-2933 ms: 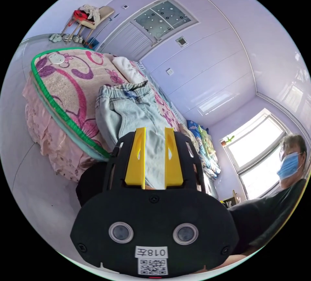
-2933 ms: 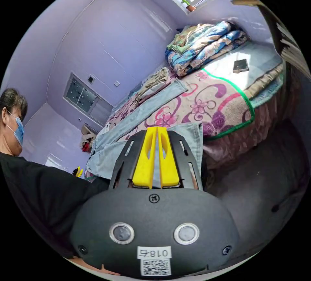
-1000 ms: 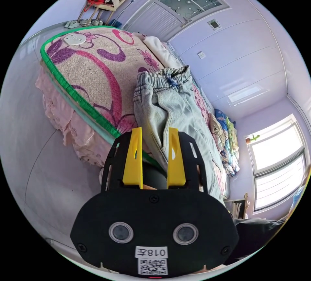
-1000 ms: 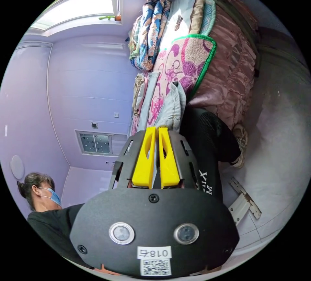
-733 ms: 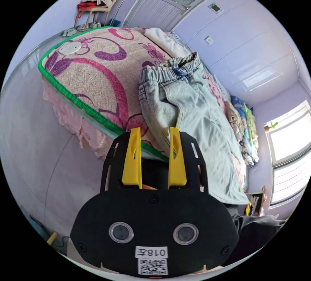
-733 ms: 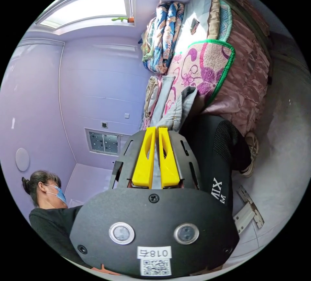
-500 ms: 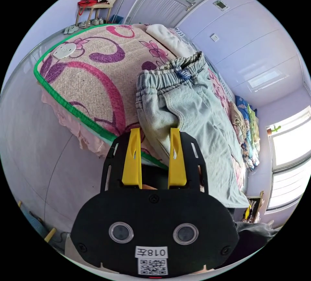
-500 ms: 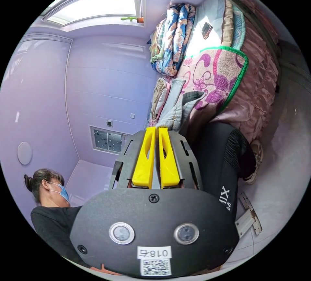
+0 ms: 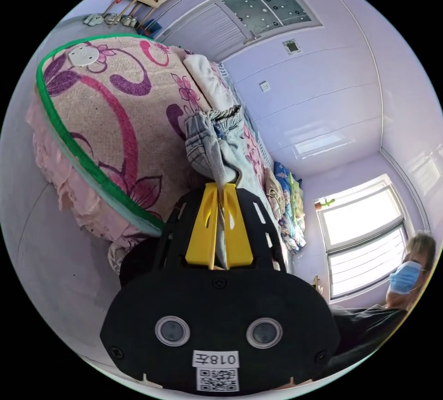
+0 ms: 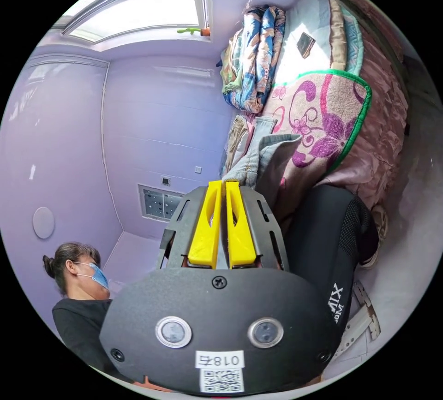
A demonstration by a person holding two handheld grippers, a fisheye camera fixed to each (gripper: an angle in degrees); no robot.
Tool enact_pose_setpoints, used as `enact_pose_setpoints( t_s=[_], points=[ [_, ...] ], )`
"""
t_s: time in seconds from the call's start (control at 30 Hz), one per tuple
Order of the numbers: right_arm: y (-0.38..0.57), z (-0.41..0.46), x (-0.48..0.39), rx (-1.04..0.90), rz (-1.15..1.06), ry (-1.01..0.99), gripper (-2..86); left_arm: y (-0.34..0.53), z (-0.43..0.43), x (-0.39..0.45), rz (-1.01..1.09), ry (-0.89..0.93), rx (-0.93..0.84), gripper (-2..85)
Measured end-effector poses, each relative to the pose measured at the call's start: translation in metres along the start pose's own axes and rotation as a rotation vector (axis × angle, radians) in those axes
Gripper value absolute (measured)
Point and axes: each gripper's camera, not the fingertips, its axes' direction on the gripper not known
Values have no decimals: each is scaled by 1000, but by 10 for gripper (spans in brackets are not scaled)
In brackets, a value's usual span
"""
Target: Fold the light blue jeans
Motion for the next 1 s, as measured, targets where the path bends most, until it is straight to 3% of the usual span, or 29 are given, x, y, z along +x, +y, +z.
enact_pose_setpoints(
  t_s=[0.23, 0.37, 0.53, 0.7, 0.8, 1.0],
  points=[
    [-64, 66, -32, 67, 15, -109, 5, -30, 16, 27, 0, 125, 83, -9],
    [-130, 143, -61, 97, -51, -125, 5, -84, 74, 53, 30, 152, 92, -10],
    [-210, 275, -52, 104, -16, -2, 6, -154, 199, 57, -36, 86, 67, -9],
    [-252, 388, -9, 95, 105, 114, 7, -183, 314, 31, -116, -119, 4, -9],
    [-265, 429, -8, 87, 102, 147, 7, -185, 339, 23, -96, -193, 4, -9],
    [-301, 477, -36, 65, 4, 201, 11, -191, 353, 6, -80, -144, 67, -4]
  ],
)
